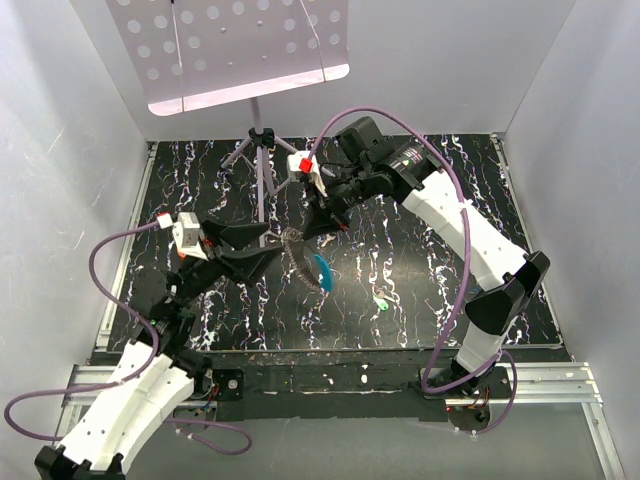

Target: Put the keys on the keyring

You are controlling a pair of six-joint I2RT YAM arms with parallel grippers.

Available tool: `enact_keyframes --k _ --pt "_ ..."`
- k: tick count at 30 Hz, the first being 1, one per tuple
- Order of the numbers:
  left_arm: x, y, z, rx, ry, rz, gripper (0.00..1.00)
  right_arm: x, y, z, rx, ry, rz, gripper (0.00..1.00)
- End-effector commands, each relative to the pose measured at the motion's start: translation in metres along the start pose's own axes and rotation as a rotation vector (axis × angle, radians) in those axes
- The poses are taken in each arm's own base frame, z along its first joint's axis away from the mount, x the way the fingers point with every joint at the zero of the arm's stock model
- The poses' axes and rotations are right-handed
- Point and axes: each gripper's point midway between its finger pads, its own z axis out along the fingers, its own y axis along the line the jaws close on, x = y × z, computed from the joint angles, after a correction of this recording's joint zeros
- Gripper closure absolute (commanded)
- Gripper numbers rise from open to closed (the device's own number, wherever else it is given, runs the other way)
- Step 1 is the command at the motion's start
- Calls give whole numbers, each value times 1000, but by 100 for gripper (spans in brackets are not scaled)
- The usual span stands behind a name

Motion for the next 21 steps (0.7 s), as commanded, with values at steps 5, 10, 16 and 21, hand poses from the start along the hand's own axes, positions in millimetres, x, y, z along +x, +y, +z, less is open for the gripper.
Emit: enact_keyframes --k 5,10,16,21 --pt "26 12 -13 -160 150 -226 22 12 -14 -18 187 80 -34 99" --pt "56 19 -8 -187 229 -433 20 22 -32 -17 277 115 25 99" --pt "70 30 0 -255 282 -482 12 32 -48 -9 349 125 138 99" --pt "86 30 2 -340 373 -460 9 40 -61 -7 413 143 221 99"
